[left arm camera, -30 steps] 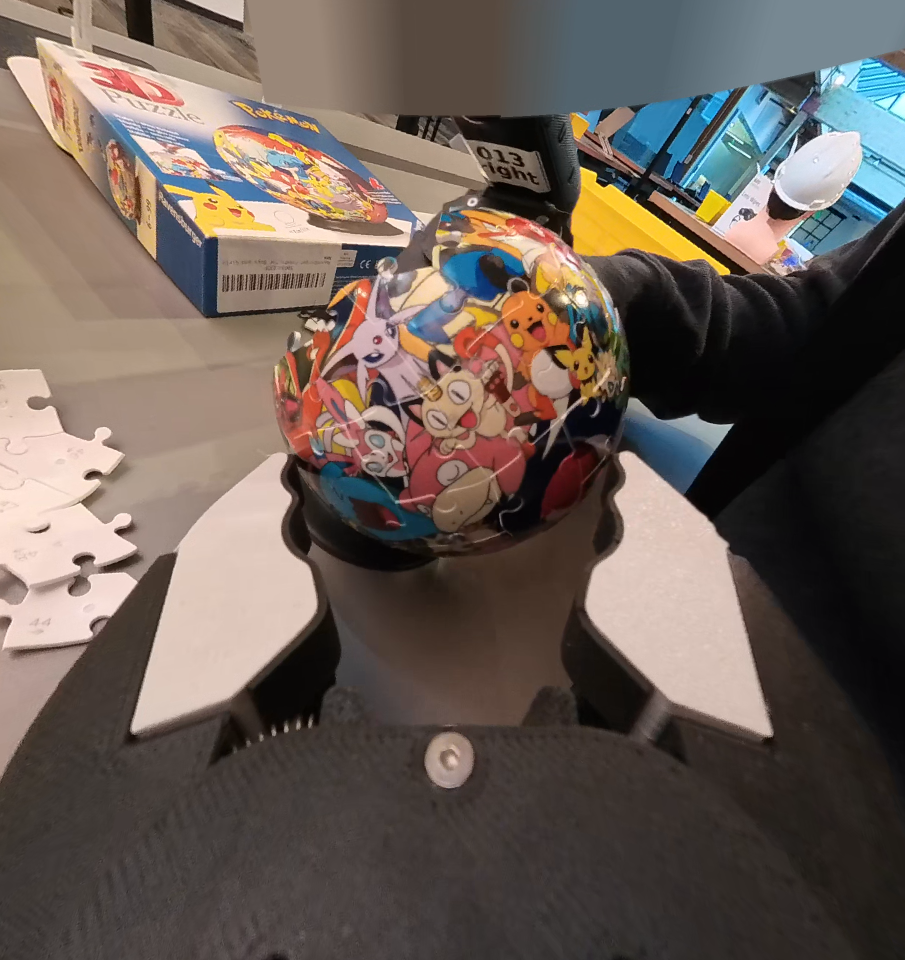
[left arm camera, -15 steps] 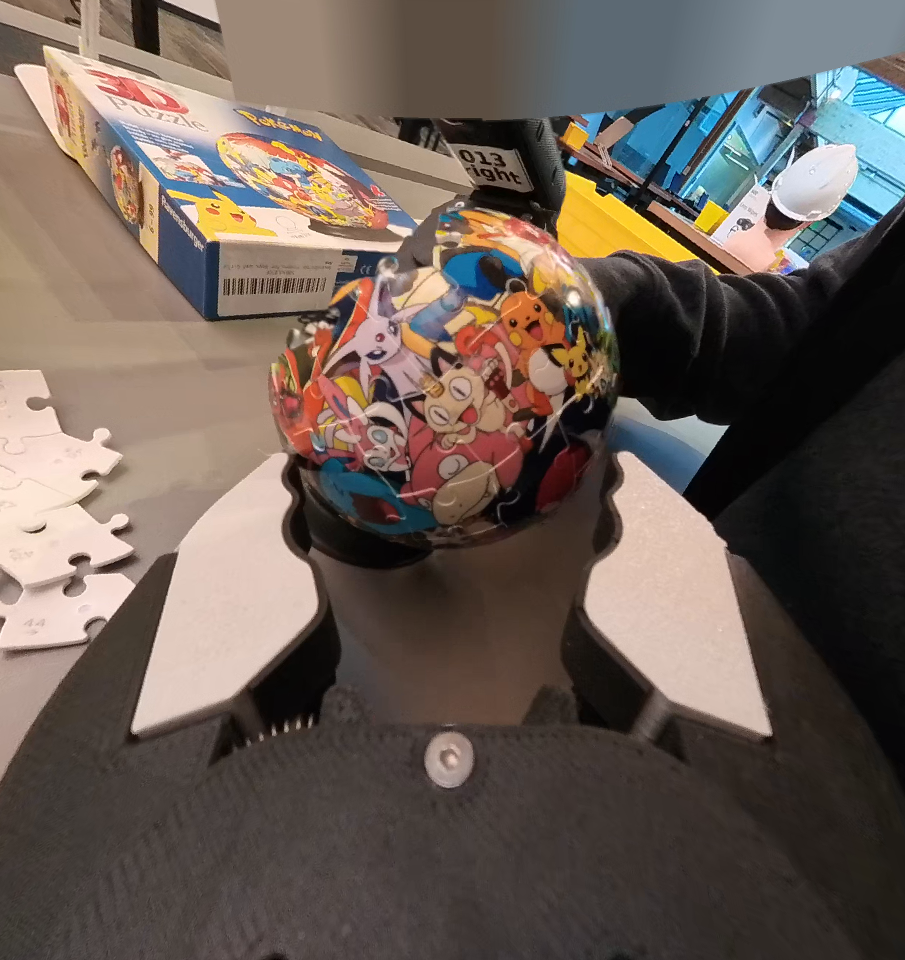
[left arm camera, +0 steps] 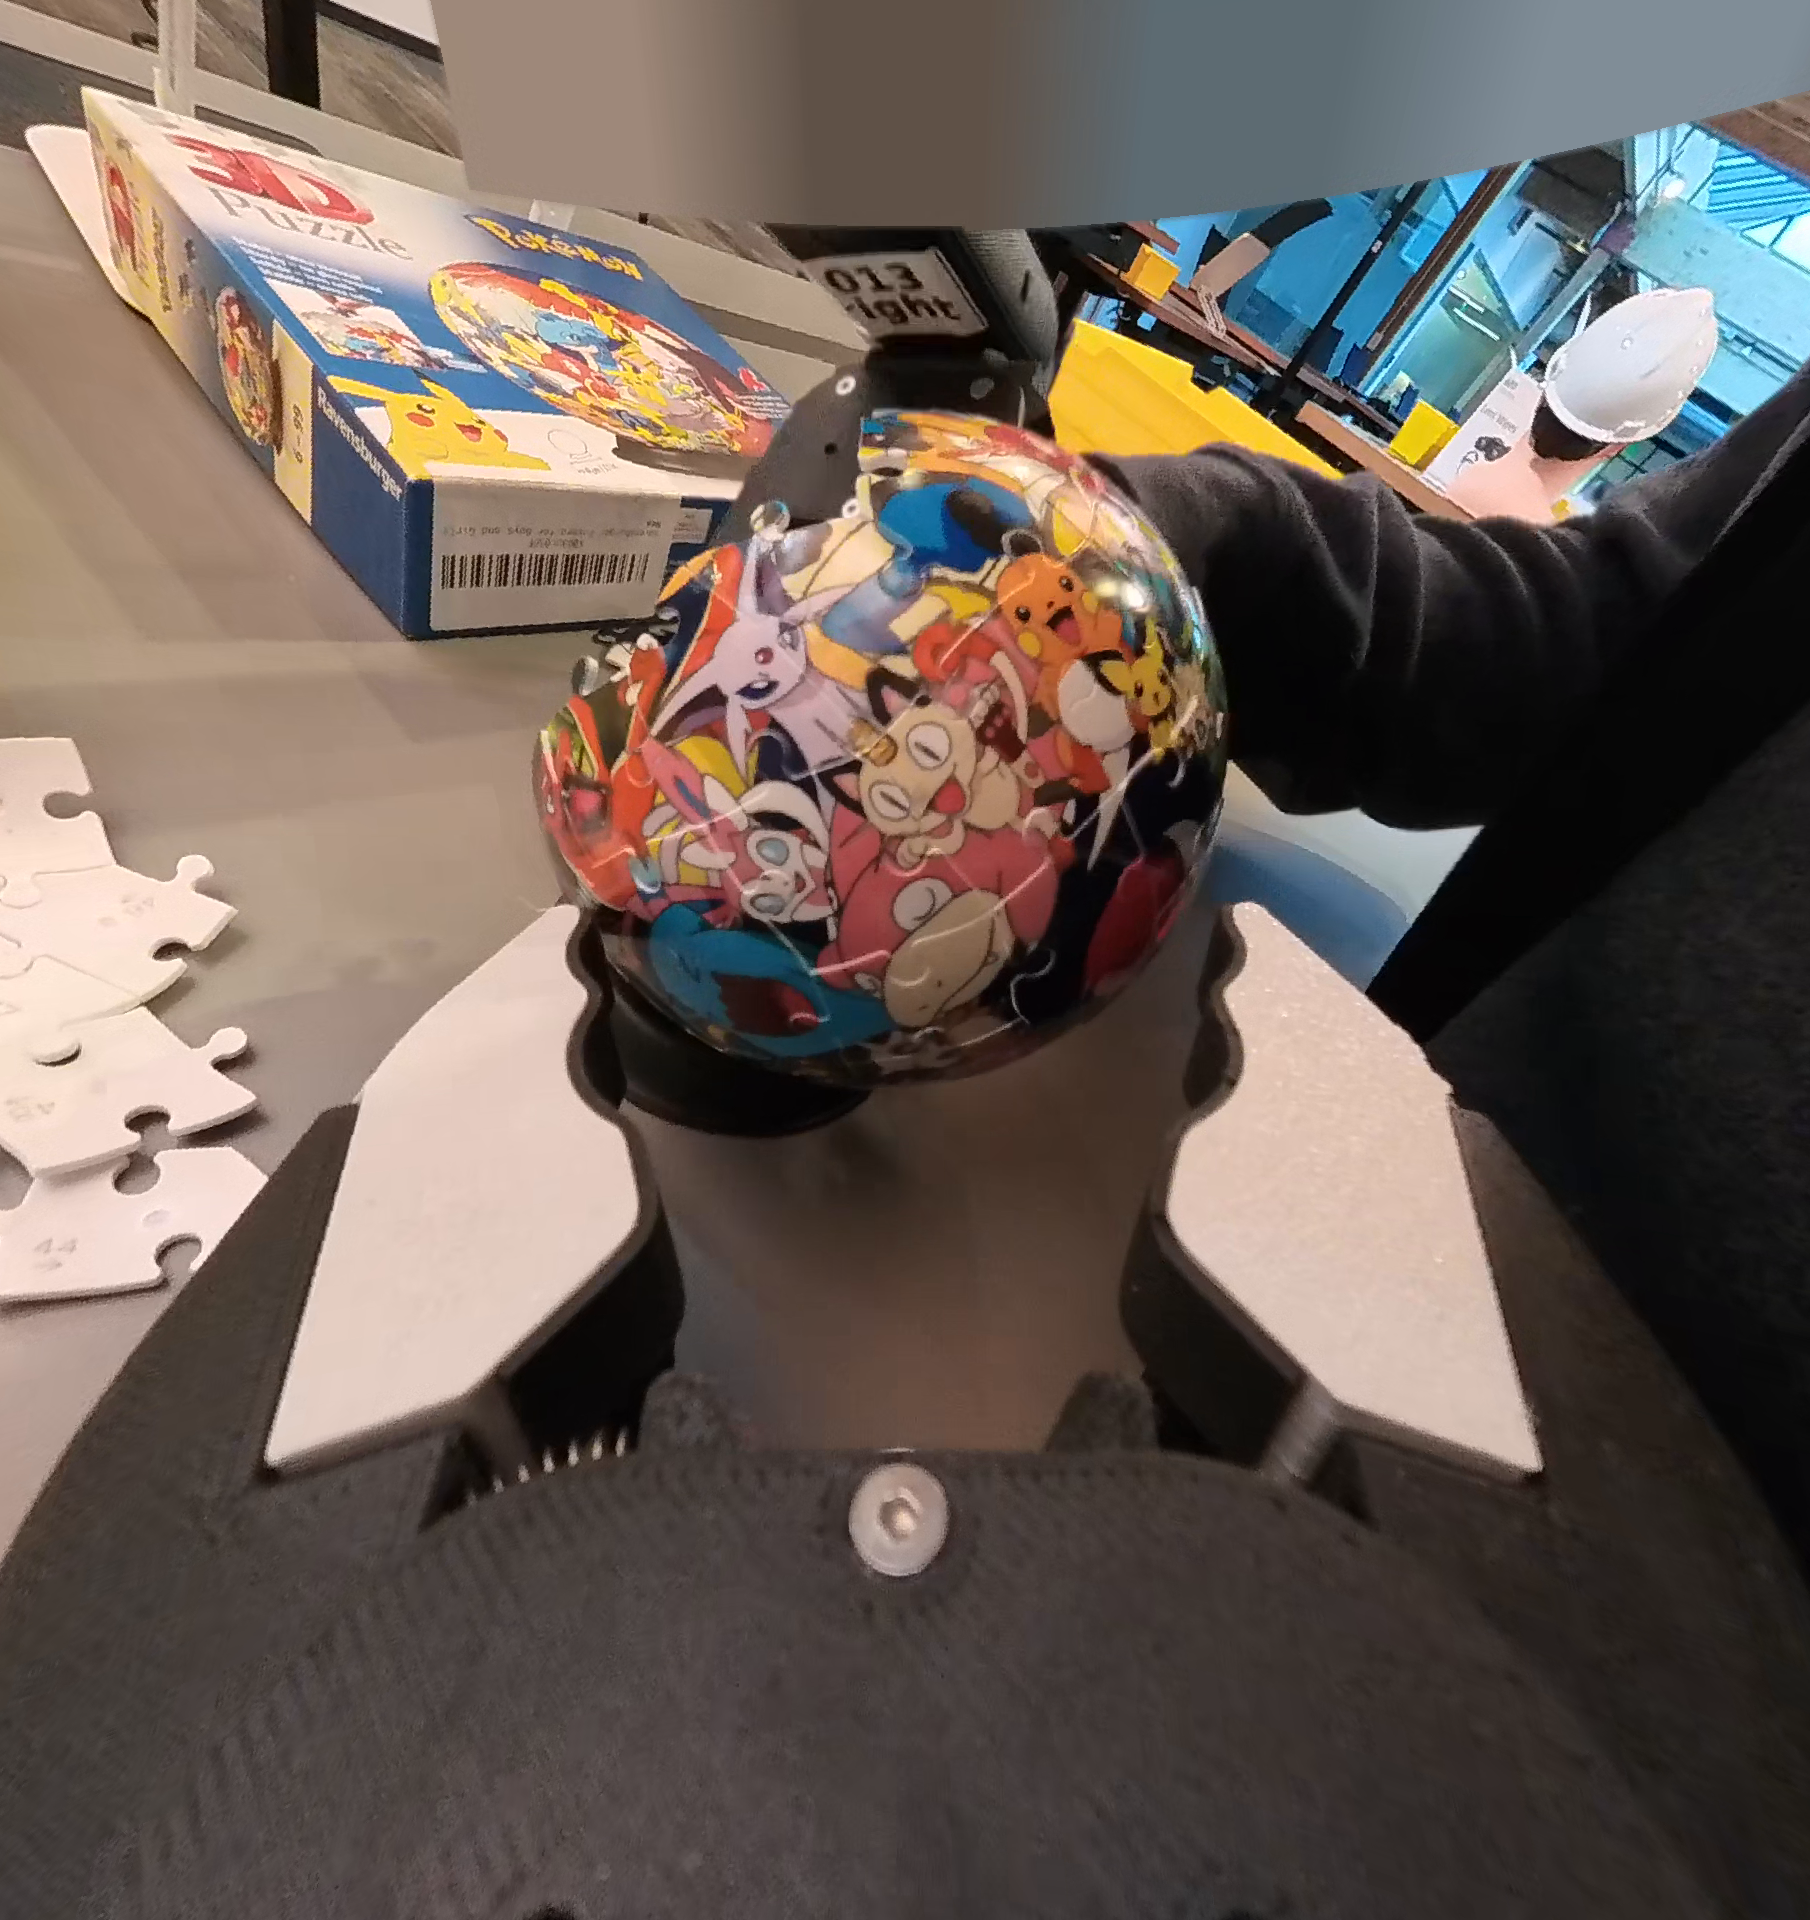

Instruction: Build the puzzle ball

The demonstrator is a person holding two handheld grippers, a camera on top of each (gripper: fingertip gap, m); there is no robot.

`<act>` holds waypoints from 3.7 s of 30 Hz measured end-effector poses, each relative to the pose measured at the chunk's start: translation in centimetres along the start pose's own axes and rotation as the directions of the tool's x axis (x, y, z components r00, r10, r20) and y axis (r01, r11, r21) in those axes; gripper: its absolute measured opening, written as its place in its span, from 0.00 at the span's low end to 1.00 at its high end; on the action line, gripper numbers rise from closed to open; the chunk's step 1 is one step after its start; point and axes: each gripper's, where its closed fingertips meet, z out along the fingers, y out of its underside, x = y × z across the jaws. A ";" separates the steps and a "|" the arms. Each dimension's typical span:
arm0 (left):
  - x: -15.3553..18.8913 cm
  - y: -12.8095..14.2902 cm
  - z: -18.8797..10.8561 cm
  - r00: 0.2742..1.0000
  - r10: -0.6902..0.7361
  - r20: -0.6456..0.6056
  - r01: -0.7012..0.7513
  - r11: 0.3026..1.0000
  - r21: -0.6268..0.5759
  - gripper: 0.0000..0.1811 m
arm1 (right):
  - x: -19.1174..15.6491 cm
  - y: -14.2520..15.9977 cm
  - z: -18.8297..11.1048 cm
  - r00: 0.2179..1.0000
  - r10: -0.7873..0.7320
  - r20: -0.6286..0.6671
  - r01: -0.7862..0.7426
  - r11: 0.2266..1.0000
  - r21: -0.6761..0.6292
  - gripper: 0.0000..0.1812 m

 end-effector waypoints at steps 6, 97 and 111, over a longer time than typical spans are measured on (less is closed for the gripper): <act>0.1 0.1 0.0 1.000 -0.003 0.007 0.003 1.000 -0.001 0.60 | 0.0 0.1 0.0 0.999 0.003 0.035 -0.001 0.998 -0.065 0.00; -2.9 -1.8 3.9 0.911 0.410 -0.053 -0.406 0.864 -0.299 0.68 | 1.5 -0.8 -0.6 0.927 0.351 0.129 -0.350 0.936 -0.032 0.00; -2.8 -2.0 4.0 0.882 0.463 -0.091 -0.469 0.839 -0.277 0.68 | 1.5 -0.8 -0.6 0.931 0.340 0.130 -0.341 0.940 -0.018 0.00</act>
